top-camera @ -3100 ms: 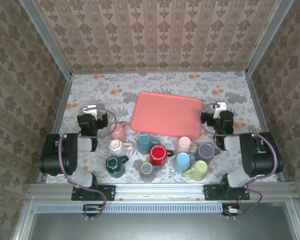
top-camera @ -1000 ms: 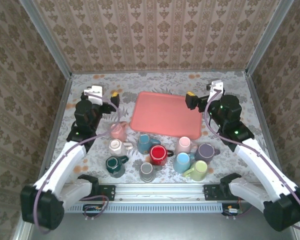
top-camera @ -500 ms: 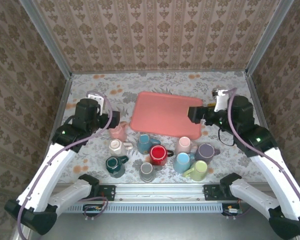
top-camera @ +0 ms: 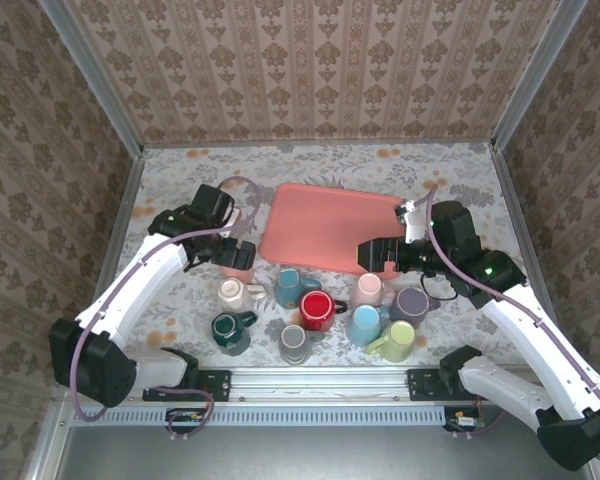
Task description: Turn the mug right side up
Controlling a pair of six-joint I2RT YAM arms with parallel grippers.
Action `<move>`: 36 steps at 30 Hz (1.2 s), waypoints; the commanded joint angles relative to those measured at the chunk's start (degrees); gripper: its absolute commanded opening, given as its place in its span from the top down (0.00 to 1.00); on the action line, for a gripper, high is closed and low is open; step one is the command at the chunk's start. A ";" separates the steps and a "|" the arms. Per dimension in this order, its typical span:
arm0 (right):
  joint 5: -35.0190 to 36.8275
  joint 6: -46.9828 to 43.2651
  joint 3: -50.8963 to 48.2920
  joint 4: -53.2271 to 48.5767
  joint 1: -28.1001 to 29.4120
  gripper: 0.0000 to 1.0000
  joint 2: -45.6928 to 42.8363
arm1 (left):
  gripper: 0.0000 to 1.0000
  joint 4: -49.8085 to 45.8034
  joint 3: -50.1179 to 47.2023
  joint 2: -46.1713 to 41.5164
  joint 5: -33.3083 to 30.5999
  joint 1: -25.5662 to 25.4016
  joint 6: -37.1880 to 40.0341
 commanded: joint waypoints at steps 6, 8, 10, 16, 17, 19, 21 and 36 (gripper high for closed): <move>-0.50 1.08 -0.96 0.52 0.82 0.00 -0.03 | 0.00 2.89 -0.11 6.95 2.98 3.63 1.80; 0.06 1.02 -0.90 0.52 0.80 0.00 0.49 | 0.02 3.40 0.22 8.69 5.77 4.78 1.29; 0.13 1.12 -0.86 0.29 0.88 0.00 1.38 | 0.02 4.69 -0.06 9.60 7.04 4.80 1.35; 0.59 0.63 -1.35 0.17 1.02 0.00 2.61 | 0.04 5.87 -1.33 13.06 12.02 4.88 1.51; 0.55 0.59 -1.43 0.12 1.06 0.00 2.75 | 0.04 5.98 -1.59 13.33 12.18 4.87 1.37; 0.50 0.41 -1.55 0.17 1.23 0.00 2.97 | 0.04 6.15 -2.28 13.46 11.21 4.88 1.08; 0.66 0.43 -1.68 0.21 1.43 0.00 3.19 | 0.04 6.04 -2.74 13.62 10.16 4.89 1.04; 2.17 -0.21 -1.31 0.30 2.04 0.00 3.12 | 0.11 4.25 -2.04 19.05 3.15 2.64 -0.79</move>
